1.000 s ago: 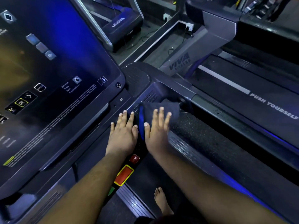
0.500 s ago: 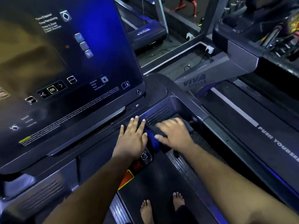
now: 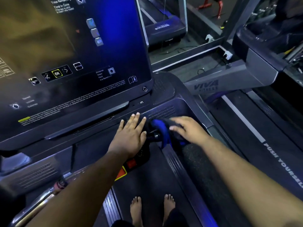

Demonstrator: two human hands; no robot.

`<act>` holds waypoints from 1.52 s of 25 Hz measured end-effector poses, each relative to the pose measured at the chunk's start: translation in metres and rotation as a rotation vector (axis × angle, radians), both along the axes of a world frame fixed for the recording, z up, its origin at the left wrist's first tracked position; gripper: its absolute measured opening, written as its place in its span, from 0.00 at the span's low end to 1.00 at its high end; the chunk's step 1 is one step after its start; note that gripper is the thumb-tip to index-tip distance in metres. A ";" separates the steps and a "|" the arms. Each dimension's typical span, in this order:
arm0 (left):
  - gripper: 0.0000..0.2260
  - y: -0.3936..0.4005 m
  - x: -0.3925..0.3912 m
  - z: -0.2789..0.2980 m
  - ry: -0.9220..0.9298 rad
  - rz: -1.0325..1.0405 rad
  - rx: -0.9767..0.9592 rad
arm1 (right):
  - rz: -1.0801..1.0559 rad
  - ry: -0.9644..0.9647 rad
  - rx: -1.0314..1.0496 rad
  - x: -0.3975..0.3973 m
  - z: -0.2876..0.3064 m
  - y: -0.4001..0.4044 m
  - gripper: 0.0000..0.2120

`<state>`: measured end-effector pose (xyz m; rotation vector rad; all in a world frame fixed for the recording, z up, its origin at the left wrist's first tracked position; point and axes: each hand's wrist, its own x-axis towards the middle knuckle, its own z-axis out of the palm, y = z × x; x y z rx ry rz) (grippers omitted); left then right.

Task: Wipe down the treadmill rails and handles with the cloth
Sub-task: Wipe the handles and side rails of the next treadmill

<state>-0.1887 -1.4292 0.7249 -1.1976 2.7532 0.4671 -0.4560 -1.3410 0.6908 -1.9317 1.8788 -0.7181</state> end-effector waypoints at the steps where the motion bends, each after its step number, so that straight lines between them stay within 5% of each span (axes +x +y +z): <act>1: 0.29 0.000 0.000 -0.001 0.005 0.005 -0.005 | -0.072 -0.057 -0.067 0.002 0.005 -0.010 0.21; 5: 0.32 0.001 -0.001 0.000 0.049 0.035 -0.050 | -0.254 0.160 -0.278 0.052 0.010 -0.053 0.22; 9: 0.33 0.001 0.000 0.000 0.034 0.051 -0.061 | -0.119 0.383 -0.025 0.061 0.009 -0.066 0.24; 14: 0.33 0.002 0.001 -0.003 0.046 0.060 -0.046 | 0.081 0.850 -0.032 0.021 0.012 -0.067 0.26; 18: 0.32 0.000 0.002 -0.004 0.032 0.066 -0.051 | -0.065 0.726 -0.002 0.018 0.011 -0.063 0.23; 21: 0.33 0.001 0.000 -0.003 0.028 0.062 -0.053 | 0.063 0.573 -0.051 0.057 0.004 -0.076 0.18; 28: 0.33 0.002 -0.001 -0.001 0.023 0.064 -0.040 | -0.151 0.336 0.283 0.029 0.000 -0.063 0.41; 33: 0.32 0.002 0.000 -0.002 0.017 0.053 -0.028 | -0.133 0.607 0.220 0.057 0.001 -0.092 0.61; 38: 0.30 -0.001 -0.002 -0.001 0.013 0.039 -0.018 | -0.066 0.552 0.228 0.044 -0.008 -0.100 0.75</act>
